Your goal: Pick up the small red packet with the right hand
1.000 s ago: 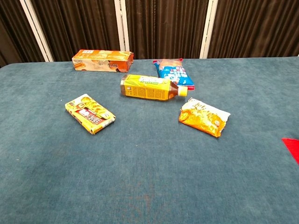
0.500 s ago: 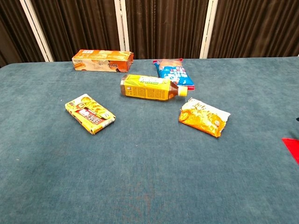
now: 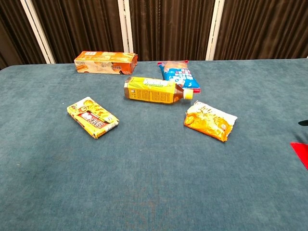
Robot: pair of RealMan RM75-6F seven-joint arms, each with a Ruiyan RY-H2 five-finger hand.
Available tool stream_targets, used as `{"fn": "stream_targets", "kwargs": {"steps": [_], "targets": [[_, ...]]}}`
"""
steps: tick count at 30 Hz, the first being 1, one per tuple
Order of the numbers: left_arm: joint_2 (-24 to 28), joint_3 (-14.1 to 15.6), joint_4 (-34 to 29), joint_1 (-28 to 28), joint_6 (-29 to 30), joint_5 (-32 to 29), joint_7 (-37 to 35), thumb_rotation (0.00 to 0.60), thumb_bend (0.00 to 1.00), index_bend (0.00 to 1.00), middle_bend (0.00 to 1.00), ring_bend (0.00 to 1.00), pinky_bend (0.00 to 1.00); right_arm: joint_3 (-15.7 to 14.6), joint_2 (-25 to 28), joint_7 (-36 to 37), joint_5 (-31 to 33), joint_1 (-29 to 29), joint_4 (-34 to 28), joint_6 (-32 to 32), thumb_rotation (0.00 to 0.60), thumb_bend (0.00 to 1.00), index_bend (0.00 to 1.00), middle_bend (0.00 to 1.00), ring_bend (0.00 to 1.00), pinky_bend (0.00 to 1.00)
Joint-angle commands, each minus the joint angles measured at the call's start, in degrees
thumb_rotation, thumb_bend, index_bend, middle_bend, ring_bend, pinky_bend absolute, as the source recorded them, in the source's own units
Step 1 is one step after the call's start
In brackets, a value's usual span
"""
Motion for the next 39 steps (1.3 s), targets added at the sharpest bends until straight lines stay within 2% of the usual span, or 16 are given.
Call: {"fn": "stream_targets", "kwargs": {"steps": [1, 14, 23, 31, 39], "targets": [[-0.1, -0.1, 0.2, -0.1, -0.2, -0.1, 0.0, 0.494, 0.23, 0.0, 0.0, 0.0, 0.0, 0.0, -0.1, 0.0, 0.0, 0.1, -0.1, -0.1, 0.6, 0.38, 0.55, 0.0, 0.0, 0.0], [-0.2, -0.2, 0.2, -0.4, -0.8, -0.9, 0.0, 0.494, 0.23, 0.0, 0.0, 0.0, 0.0, -0.2, 0.4, -0.2, 0.9, 0.6, -1.3, -1.3, 0.6, 0.49, 0.6, 0.0, 0.0, 0.0], [-0.2, -0.1, 0.4, -0.5, -0.5, -0.8, -0.3, 0.492, 0.22, 0.0, 0.0, 0.0, 0.0, 1.0, 2.6, -1.5, 1.5, 1.8, -3.5, -1.7, 0.6, 0.5, 0.6, 0.0, 0.0, 0.0], [-0.3, -0.2, 0.5, -0.6, -0.6, -1.1, -0.2, 0.493, 0.23, 0.0, 0.0, 0.0, 0.0, 3.8, 5.1, -3.8, 2.4, 6.1, -4.6, -4.9, 0.6, 0.51, 0.61, 0.0, 0.0, 0.0], [-0.6, -0.5, 0.5, -0.8, -1.0, -1.8, 0.4, 0.493, 0.23, 0.0, 0.0, 0.0, 0.0, 8.6, 4.0, -5.5, 5.5, 13.8, 0.6, -11.6, 0.6, 0.5, 0.61, 0.0, 0.0, 0.0]]}}
